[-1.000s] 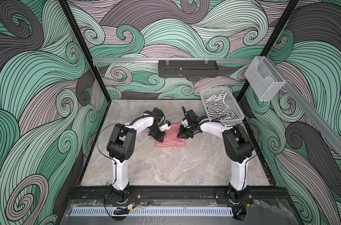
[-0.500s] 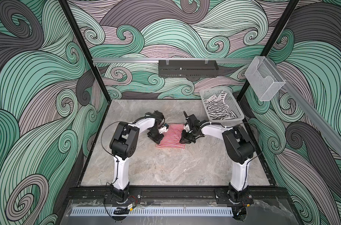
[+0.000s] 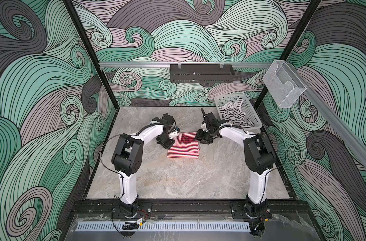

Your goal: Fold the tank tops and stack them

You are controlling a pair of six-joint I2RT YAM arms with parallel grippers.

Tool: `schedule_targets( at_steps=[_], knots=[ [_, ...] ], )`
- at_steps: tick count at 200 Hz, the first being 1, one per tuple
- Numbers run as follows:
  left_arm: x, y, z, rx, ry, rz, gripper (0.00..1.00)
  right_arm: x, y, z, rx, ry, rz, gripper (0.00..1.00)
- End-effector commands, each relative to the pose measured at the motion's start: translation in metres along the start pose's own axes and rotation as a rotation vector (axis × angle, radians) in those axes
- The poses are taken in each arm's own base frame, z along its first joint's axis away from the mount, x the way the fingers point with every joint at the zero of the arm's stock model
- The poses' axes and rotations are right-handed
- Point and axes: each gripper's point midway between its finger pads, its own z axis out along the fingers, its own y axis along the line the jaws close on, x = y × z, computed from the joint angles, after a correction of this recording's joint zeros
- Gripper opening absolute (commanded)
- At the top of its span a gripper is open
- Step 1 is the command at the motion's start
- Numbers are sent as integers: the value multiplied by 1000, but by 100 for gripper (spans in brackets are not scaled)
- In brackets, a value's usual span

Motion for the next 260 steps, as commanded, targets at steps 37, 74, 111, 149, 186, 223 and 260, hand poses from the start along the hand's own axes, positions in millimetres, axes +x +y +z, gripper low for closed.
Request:
schedule_targets(
  at_steps=[37, 74, 111, 149, 186, 223, 260],
  knots=[
    [6, 27, -31, -50, -79, -89, 24, 4, -2, 19, 16, 41, 7, 56],
    [19, 48, -39, -63, -114, -160, 24, 11, 15, 36, -39, 74, -13, 56],
    [40, 66, -44, -59, -131, -234, 24, 18, 41, 55, -79, 104, -40, 55],
    [59, 84, -49, -74, -150, -300, 24, 32, 84, 84, -149, 132, -81, 55],
    [70, 98, -54, -85, -165, -359, 24, 44, 144, 111, -261, 154, -112, 56],
    [65, 93, -55, -40, -189, -348, 25, 40, 170, 116, -317, 134, -125, 58],
    [44, 83, -53, 43, -209, -328, 26, 22, 143, 72, -389, 35, -64, 59]
  ],
)
